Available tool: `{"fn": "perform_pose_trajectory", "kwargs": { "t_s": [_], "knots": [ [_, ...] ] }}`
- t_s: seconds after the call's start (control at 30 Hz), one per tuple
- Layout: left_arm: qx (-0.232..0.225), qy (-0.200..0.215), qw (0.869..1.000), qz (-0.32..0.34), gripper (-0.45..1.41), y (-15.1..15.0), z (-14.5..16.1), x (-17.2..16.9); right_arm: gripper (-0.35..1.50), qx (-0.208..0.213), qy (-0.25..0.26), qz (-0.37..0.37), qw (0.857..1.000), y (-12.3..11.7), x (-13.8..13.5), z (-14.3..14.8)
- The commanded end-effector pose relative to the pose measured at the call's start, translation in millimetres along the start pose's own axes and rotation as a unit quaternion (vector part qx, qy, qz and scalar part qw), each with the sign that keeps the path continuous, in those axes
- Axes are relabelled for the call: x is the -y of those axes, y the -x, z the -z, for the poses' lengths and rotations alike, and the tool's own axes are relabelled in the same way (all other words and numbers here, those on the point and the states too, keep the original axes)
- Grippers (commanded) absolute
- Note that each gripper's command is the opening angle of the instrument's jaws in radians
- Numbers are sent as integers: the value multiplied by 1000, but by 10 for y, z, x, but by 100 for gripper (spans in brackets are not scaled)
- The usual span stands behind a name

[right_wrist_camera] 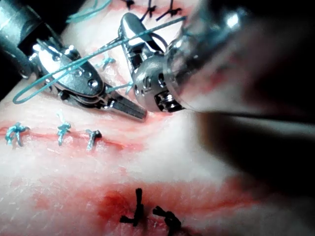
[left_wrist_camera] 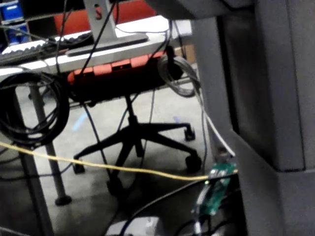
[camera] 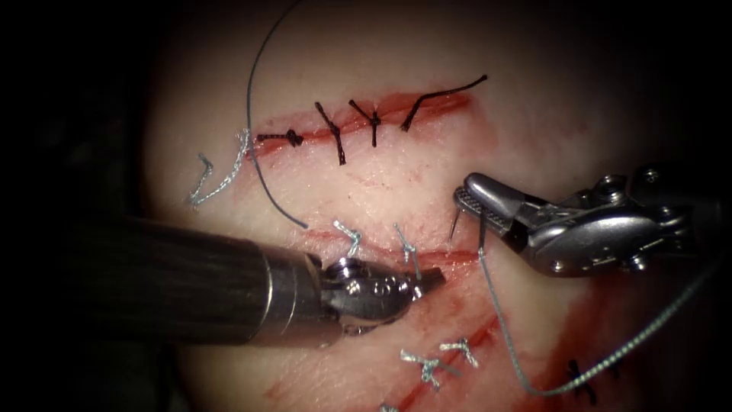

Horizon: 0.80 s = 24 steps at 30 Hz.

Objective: Wound Closure

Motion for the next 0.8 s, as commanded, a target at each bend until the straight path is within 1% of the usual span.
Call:
{"fn": "perform_pose_trajectory", "kwargs": {
  "t_s": [0.03,0.1,0.2,0.3,0.53,0.67,0.8],
  "knots": [
    [2,0,1000,-3,-45,1,-7,-3,-35,1,2,-5,1000,6,-3,-9],
    [3,0,1000,-3,-45,1,-7,-3,-35,3,2,-19,1000,7,-13,-12],
    [3,0,1000,-3,-45,1,-6,-3,-35,7,-6,-35,999,9,-15,-12],
    [4,0,1000,-2,-45,0,-6,-3,-35,11,-37,-42,998,13,-11,-10],
    [4,1,1000,-2,-45,-2,-4,-2,-35,14,-72,-66,995,19,-5,-9],
    [4,1,1000,-2,-45,-2,-4,-1,-35,10,-79,-70,994,20,1,-7],
    [4,2,1000,-1,-45,-2,-4,-1,-35,18,-84,-92,992,21,4,-7]
  ]
}}
